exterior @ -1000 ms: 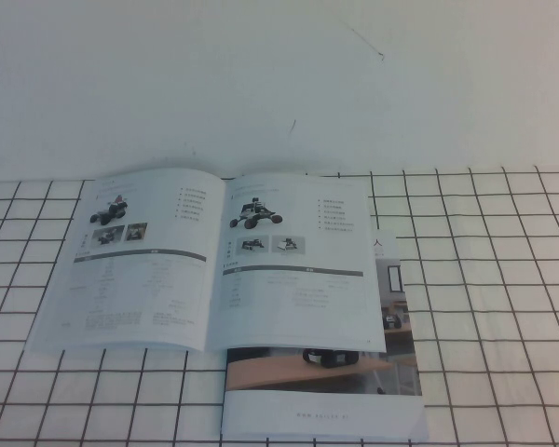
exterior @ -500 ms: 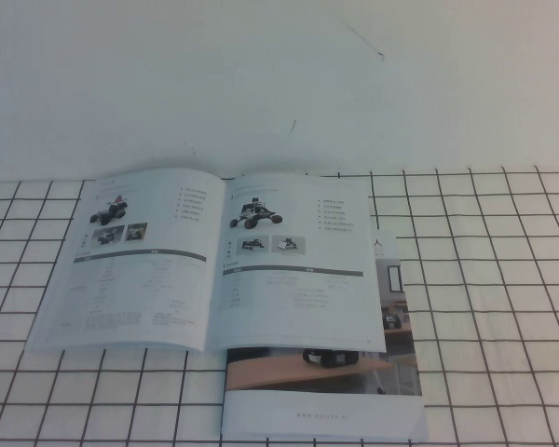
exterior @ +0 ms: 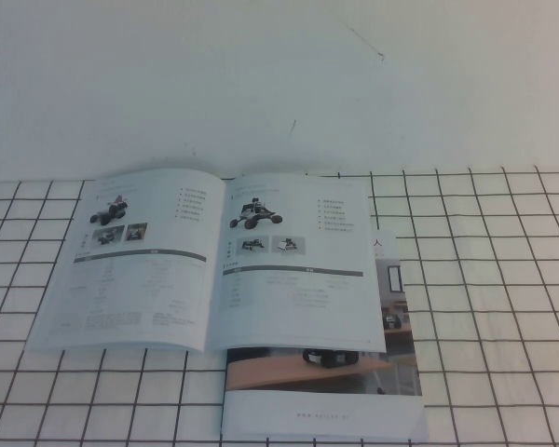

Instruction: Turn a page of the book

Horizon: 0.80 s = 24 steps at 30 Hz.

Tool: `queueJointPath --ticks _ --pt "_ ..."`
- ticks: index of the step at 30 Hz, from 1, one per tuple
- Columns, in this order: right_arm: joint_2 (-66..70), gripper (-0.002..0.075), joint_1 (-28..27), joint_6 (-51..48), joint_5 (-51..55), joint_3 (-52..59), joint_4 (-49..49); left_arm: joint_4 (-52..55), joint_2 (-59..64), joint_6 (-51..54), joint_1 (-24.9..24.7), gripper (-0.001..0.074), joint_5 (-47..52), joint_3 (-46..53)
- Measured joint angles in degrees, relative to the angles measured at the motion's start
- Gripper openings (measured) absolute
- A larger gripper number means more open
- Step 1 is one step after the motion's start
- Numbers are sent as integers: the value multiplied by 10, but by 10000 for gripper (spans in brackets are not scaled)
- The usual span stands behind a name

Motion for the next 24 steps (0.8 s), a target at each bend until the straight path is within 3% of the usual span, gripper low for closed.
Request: queueJointPath --ticks 6,13,18,24 --pt "0 -2 0 1 -23 0 0 -2 0 4 0 -3 -22 0" --pt "0 -2 0 19 -144 -1 -1 -5 0 -33 0 -3 -156 0" --pt "0 -2 0 74 -139 -65 -41 -7 0 -66 0 -3 -236 -24" --pt "0 -2 0 104 -69 -181 -77 -7 0 -61 0 -3 -186 -121"
